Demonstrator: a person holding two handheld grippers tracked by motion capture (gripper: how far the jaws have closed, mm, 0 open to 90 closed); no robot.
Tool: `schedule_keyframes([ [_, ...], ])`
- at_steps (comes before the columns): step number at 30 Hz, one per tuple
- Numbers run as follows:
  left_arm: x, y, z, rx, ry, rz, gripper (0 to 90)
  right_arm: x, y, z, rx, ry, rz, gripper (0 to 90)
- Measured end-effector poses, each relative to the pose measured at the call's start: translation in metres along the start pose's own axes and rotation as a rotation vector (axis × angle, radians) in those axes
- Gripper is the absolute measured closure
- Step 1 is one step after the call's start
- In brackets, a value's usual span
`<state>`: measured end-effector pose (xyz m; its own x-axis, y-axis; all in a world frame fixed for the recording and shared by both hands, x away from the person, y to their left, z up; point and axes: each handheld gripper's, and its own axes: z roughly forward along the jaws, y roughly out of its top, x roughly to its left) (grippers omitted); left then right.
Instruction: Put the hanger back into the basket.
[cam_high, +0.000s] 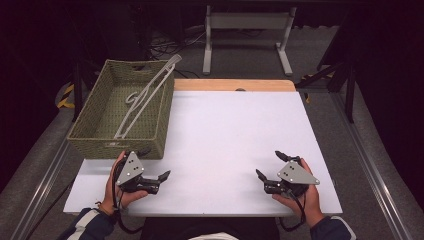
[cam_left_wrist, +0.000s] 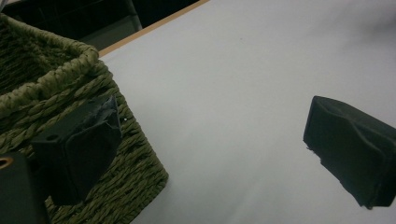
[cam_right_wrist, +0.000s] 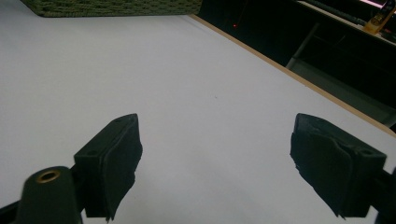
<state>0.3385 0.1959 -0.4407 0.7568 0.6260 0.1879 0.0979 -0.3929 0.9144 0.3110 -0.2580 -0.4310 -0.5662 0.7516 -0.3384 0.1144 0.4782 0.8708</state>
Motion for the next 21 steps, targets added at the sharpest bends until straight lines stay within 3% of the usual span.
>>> schedule_keyframes([
  [5, 0.0005, 0.0003, 0.0032, 0.005, -0.01, -0.007, 5.0, -0.0001, 0.0002, 0.0013, 0.003, 0.003, -0.004, 17.1],
  [21, 0.0026, 0.0006, 0.0055, 0.028, 0.016, -0.001, 5.5, -0.0048, -0.0021, -0.0019, -0.003, 0.004, -0.001, 17.5],
])
